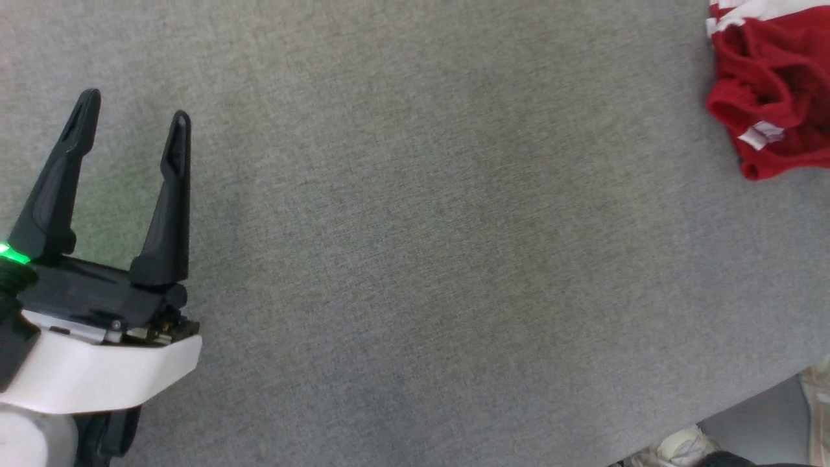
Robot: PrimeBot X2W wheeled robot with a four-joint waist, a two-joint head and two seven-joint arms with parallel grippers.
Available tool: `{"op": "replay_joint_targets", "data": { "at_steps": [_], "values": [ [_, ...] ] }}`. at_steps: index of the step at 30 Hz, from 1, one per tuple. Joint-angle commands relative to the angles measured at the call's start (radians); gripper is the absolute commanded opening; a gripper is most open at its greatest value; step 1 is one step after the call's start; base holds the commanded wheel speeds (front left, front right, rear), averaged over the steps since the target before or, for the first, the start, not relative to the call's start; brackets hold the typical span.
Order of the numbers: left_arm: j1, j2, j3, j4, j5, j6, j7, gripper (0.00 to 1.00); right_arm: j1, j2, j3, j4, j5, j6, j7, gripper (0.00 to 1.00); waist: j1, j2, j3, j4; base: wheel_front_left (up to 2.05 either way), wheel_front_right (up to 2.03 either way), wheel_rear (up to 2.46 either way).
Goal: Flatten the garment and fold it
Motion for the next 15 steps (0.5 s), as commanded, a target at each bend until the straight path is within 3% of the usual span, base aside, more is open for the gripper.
{"op": "replay_joint_targets", "data": {
  "at_steps": [1,8,15],
  "values": [
    [-0.001,-0.007,-0.001,0.010,0.002,0.004,-0.015,1.00,-0.007,0.001,-0.002,0.000,-0.004,-0.002,-0.009,1.00,0.0000,0.0000,-0.038,0.002,0.00,0.00,0.00],
    [0.031,-0.062,-0.030,0.088,-0.019,0.007,-0.086,1.00,0.035,0.022,-0.042,-0.032,0.027,-0.002,-0.055,1.00,0.0000,0.0000,-0.169,0.052,0.00,0.00,0.00],
    [0.079,-0.130,-0.068,0.182,-0.040,0.024,-0.141,1.00,0.158,0.085,-0.137,-0.140,0.049,-0.002,-0.092,1.00,0.0000,0.0000,-0.312,0.164,0.00,0.00,0.00]
  ]
}}
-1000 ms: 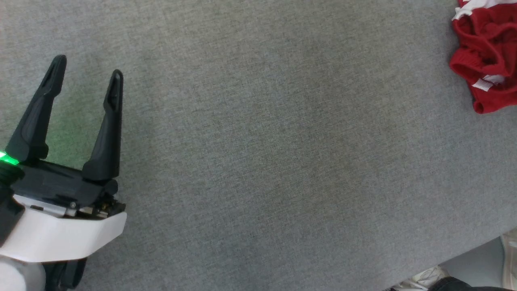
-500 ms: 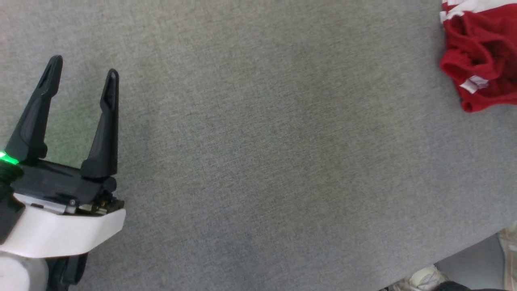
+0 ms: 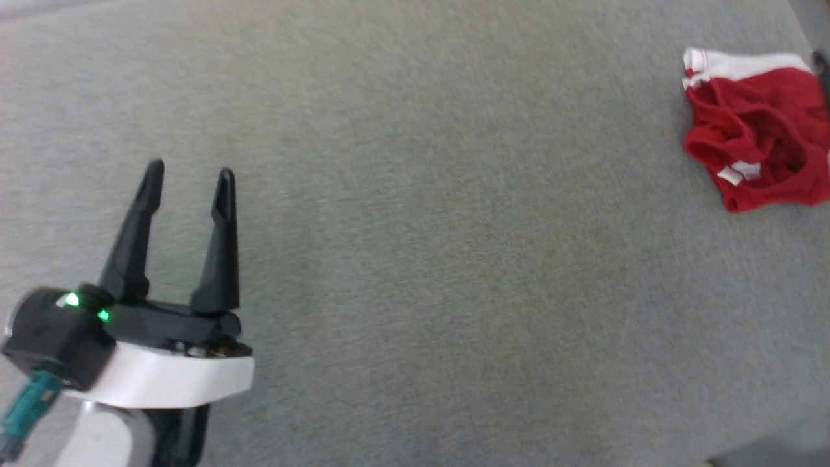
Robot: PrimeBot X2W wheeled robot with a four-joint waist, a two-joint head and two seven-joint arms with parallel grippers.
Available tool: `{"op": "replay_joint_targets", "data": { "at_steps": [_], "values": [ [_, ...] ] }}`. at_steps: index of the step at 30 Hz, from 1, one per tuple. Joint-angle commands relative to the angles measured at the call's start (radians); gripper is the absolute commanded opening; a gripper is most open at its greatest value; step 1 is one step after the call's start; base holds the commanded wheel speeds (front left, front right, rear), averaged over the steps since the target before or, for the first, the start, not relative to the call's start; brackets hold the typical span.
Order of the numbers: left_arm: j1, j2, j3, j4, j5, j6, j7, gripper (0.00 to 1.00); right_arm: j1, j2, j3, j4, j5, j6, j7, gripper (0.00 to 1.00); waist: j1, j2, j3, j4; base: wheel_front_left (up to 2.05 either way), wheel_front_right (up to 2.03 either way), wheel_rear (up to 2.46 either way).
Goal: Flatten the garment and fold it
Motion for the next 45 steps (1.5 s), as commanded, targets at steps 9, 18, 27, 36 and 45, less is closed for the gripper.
{"op": "replay_joint_targets", "data": {
  "at_steps": [9,18,27,36,45],
  "values": [
    [0.078,-0.060,-0.020,0.092,-0.012,0.019,-0.071,1.00,0.262,0.159,-0.116,-0.205,-0.013,-0.002,-0.059,1.00,0.0002,0.0000,-0.266,0.236,0.00,0.00,0.00],
    [0.151,-0.103,-0.034,0.153,0.008,0.020,-0.101,1.00,0.438,0.334,-0.174,-0.322,-0.054,-0.002,-0.155,1.00,0.0002,0.0000,-0.377,0.332,0.00,0.00,0.00],
    [0.200,-0.145,-0.022,0.178,0.049,-0.014,-0.108,1.00,0.591,0.500,-0.181,-0.365,-0.110,-0.002,-0.266,1.00,0.0002,0.0000,-0.430,0.377,0.00,0.00,0.00],
    [0.237,-0.207,0.000,0.214,0.127,-0.063,-0.109,1.00,0.694,0.576,-0.241,-0.305,-0.165,-0.002,-0.393,1.00,0.0002,0.0000,-0.460,0.374,0.00,0.00,0.00],
    [0.271,-0.283,0.042,0.270,0.199,-0.136,-0.109,1.00,0.753,0.582,-0.267,-0.158,-0.107,-0.002,-0.521,1.00,0.0002,0.0000,-0.471,0.348,0.00,0.00,0.00]
  ]
}}
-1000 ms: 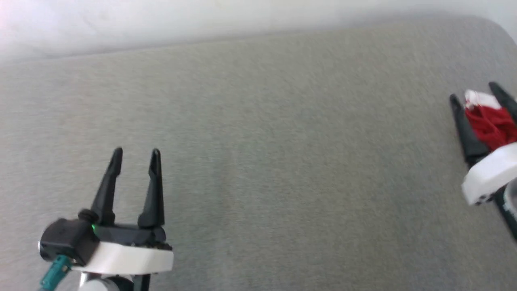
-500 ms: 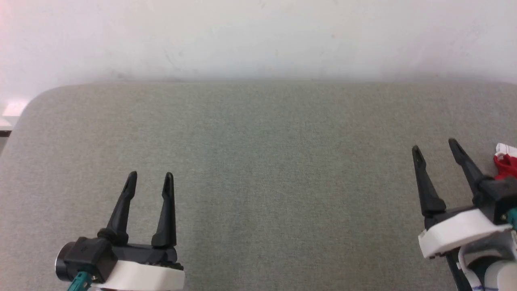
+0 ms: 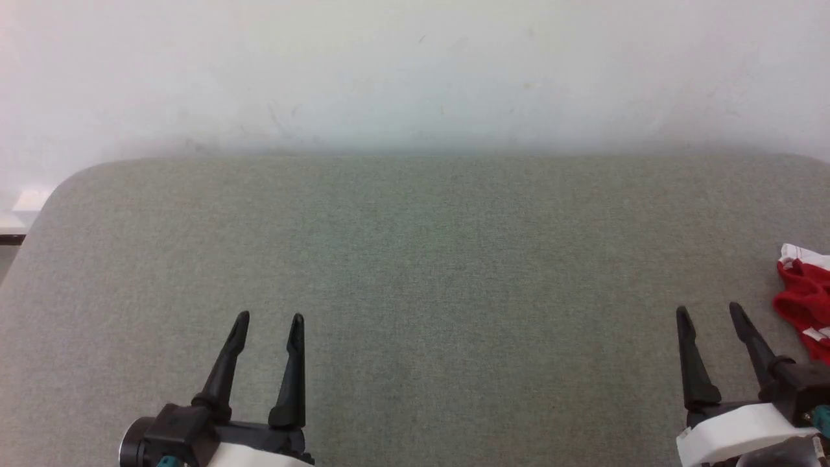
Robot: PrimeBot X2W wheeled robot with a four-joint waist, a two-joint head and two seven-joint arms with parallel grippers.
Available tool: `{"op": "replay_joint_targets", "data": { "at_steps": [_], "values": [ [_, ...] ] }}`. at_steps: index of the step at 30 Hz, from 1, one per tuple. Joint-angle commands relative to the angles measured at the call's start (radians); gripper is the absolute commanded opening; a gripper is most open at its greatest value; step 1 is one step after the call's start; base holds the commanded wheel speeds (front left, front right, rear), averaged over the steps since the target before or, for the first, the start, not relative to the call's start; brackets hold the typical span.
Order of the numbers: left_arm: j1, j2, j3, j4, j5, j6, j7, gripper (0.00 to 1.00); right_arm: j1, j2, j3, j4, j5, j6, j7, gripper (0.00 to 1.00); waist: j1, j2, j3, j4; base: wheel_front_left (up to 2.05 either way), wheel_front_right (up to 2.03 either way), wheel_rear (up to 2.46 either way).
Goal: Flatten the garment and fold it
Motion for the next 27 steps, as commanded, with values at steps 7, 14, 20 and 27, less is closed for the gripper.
{"op": "replay_joint_targets", "data": {
  "at_steps": [7,14,20,27],
  "values": [
    [0.012,-0.040,0.038,0.010,0.044,-0.041,-0.005,1.00,0.007,0.003,0.003,0.061,0.028,-0.002,-0.044,1.00,0.0000,0.0000,0.012,-0.012,0.00,0.00,0.00],
    [0.010,-0.063,0.056,0.029,0.059,-0.067,-0.005,1.00,-0.007,0.003,0.005,0.080,0.030,-0.002,-0.055,1.00,0.0000,0.0000,0.021,-0.018,0.00,0.00,0.00],
    [0.000,-0.071,0.072,0.036,0.054,-0.068,0.000,0.00,-0.001,0.000,0.004,0.084,0.025,0.000,-0.051,0.00,0.0000,0.0000,0.022,-0.023,0.00,0.00,0.00],
    [-0.004,-0.070,0.073,0.039,0.058,-0.067,0.008,0.00,-0.004,0.000,0.006,0.083,0.022,0.000,-0.045,0.00,0.0001,0.0000,0.022,-0.023,0.00,0.00,0.00]
  ]
}}
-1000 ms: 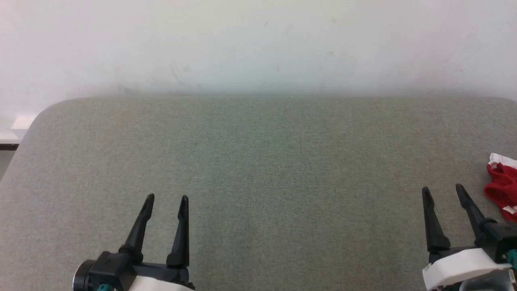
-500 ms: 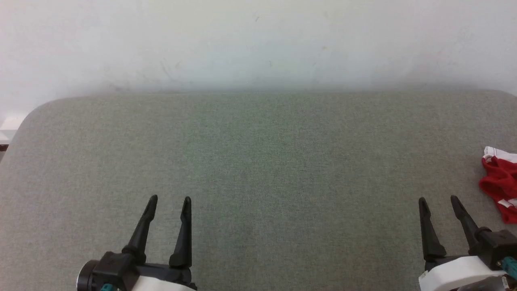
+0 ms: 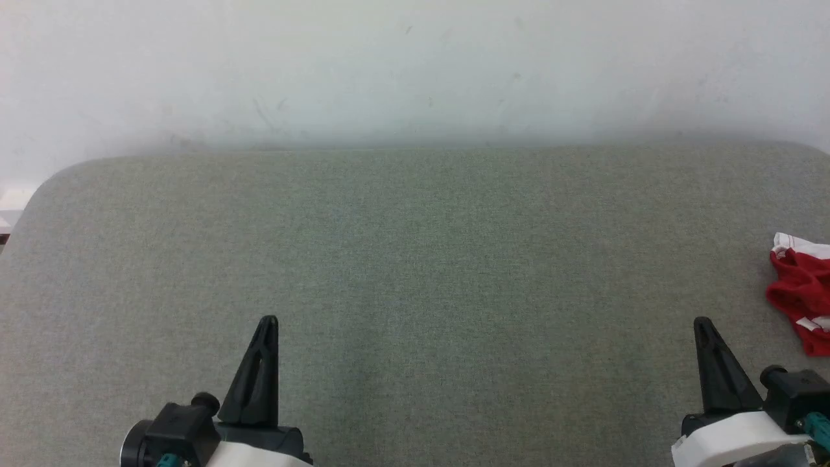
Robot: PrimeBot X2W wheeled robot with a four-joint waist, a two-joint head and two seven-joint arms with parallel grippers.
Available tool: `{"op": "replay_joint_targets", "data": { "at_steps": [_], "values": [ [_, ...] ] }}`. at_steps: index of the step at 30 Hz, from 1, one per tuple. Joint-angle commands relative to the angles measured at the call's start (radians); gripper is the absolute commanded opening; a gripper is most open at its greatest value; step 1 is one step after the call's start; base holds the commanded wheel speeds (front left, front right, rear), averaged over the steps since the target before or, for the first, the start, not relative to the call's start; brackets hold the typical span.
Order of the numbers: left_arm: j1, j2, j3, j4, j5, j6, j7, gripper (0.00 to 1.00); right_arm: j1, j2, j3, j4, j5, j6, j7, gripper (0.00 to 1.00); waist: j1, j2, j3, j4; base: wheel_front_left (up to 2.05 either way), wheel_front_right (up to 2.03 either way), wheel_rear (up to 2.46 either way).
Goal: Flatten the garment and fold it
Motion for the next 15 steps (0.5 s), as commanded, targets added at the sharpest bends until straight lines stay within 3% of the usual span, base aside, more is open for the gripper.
{"op": "replay_joint_targets", "data": {
  "at_steps": [1,15],
  "values": [
    [-0.005,-0.001,0.002,0.004,0.006,0.002,0.006,0.00,-0.004,0.000,0.003,-0.002,-0.002,0.000,0.005,0.00,0.0000,0.0000,-0.001,0.000,0.00,0.00,0.00],
    [-0.021,-0.002,0.011,0.015,0.027,0.009,0.034,0.00,-0.016,0.001,0.016,-0.007,-0.010,0.000,0.026,0.00,0.0000,0.0000,-0.004,-0.002,0.00,0.00,0.00]
  ]
}}
